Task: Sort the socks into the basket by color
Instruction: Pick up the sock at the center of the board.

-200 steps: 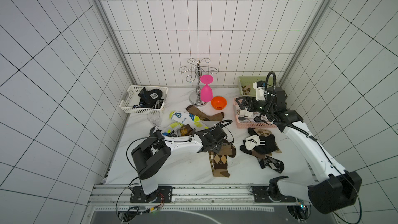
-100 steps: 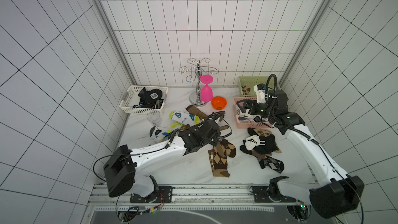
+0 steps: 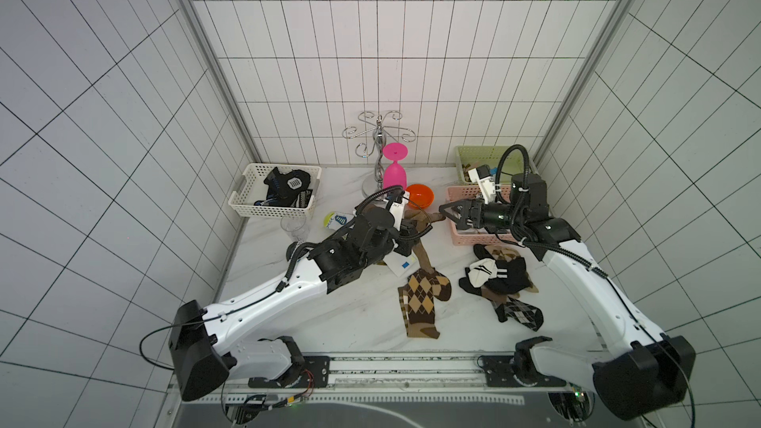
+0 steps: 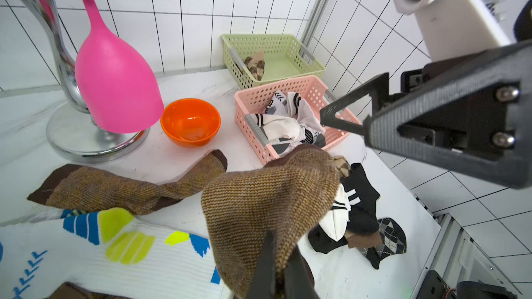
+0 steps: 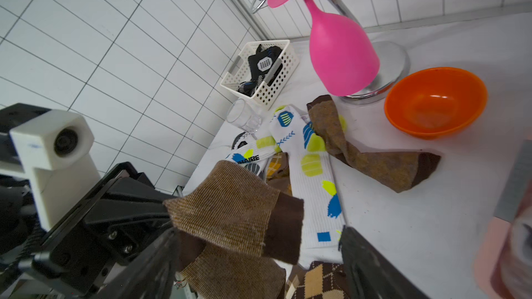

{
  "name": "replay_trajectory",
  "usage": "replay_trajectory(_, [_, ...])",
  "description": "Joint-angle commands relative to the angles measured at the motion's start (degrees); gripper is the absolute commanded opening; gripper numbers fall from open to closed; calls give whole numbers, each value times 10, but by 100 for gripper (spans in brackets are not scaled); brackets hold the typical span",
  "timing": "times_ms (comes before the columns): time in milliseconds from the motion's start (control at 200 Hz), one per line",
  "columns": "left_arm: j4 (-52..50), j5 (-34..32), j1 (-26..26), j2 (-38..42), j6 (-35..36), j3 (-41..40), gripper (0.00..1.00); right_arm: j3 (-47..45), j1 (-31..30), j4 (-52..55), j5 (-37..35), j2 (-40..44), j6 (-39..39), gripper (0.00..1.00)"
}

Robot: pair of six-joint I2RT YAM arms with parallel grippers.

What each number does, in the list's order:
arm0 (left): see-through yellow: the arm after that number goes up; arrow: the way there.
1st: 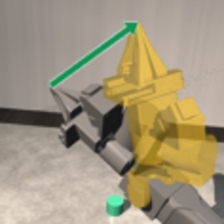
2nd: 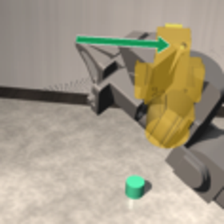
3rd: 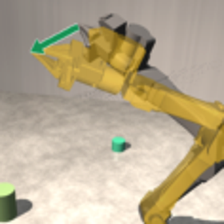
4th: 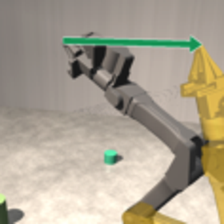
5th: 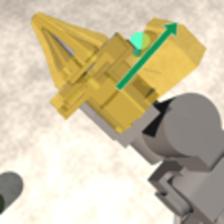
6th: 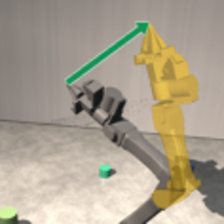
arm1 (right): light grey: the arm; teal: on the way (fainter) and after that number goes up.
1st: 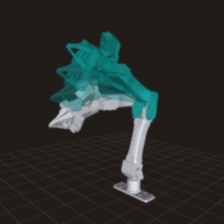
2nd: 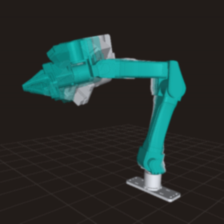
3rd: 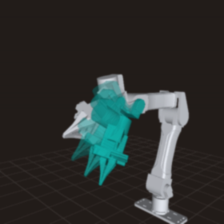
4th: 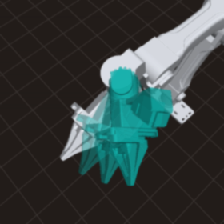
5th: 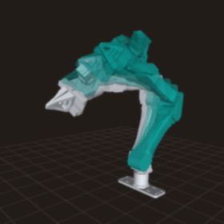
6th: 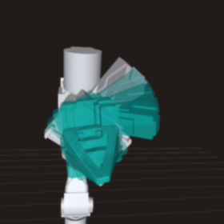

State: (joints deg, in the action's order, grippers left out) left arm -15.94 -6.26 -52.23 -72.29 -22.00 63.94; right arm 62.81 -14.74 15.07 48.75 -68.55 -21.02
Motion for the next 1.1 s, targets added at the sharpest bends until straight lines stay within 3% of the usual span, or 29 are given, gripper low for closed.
replay_trajectory(0, [26,30,3,6,16,22,0,-34,-17,-61,88,12,-23,89])
replay_trajectory(200, [53,55,3,11,16,24,0,-49,-55,-135,119,9,-67,89])
replay_trajectory(320, [61,67,3,12,18,25,0,-47,-73,-150,116,2,-72,82])
replay_trajectory(380, [67,74,2,12,19,23,0,-53,-77,-168,120,1,-83,71])
replay_trajectory(470, [70,75,2,13,15,24,0,-55,-78,-182,119,-1,-94,47])
replay_trajectory(560, [70,76,2,14,14,22,0,-57,-79,-192,120,-2,-101,38])
replay_trajectory(710, [71,76,2,18,13,19,0,-60,-79,-196,115,-1,-103,7])
replay_trajectory(745, [71,76,2,18,13,18,1,-59,-79,-195,113,-1,-104,4])
replay_trajectory(859, [69,74,2,21,13,15,14,-54,-78,-194,102,0,-102,0])
replay_trajectory(929, [64,70,2,21,14,12,31,-48,-77,-191,93,-2,-102,0])
replay_trajectory(989, [59,69,3,21,14,9,51,-40,-74,-180,84,-6,-97,0])
replay_trajectory(1094, [50,55,3,27,10,1,64,-23,-52,-162,67,-13,-95,0])
